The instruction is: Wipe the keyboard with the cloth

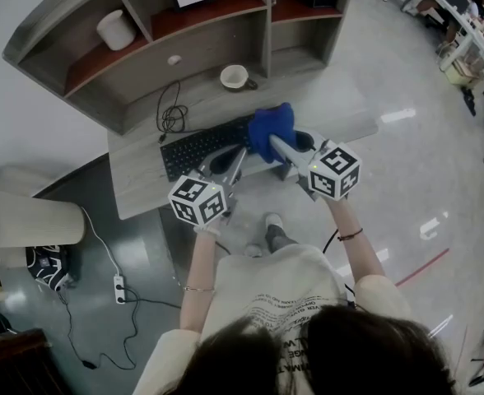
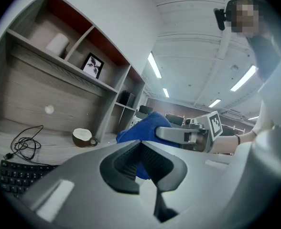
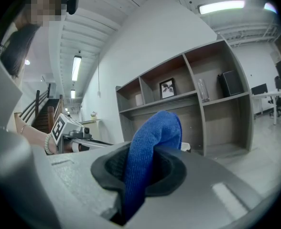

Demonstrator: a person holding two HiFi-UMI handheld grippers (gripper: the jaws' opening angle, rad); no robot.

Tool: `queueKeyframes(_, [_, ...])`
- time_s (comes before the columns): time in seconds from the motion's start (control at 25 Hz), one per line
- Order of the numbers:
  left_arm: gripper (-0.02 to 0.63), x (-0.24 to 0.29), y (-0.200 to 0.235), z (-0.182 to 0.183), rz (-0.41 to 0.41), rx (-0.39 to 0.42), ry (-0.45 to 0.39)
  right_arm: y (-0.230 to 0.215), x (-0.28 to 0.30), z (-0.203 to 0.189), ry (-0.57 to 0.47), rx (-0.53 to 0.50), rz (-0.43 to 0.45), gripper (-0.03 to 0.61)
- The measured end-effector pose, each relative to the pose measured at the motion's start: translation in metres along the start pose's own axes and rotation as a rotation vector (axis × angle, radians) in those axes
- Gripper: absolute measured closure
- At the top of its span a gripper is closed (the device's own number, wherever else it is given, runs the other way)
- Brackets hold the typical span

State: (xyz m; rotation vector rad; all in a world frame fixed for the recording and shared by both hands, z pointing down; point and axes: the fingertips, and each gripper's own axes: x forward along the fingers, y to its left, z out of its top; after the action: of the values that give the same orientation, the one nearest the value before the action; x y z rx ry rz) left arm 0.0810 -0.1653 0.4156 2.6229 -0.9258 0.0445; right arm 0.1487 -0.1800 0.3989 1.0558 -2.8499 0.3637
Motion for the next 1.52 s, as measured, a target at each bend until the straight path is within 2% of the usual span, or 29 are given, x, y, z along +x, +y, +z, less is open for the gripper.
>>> queueKeyframes(0.28, [0.615, 0.028, 0.019, -0.001, 0.027, -0.023, 0.005, -0.033, 0.013, -0.001, 0.027, -0.002, 0.026, 0.520])
queueKeyframes(0.88, [0.615, 0.078, 0.033, -0.034, 0.056, -0.111, 0.052, -0.089, 0.024, -0.026, 0.103, -0.001, 0.061, 0.520])
queueKeyframes(1.52, [0.616, 0.125, 0.033, -0.051, 0.014, -0.167, 0.095, -0.148, 0.012, -0.042, 0.153, 0.005, -0.039, 0.520])
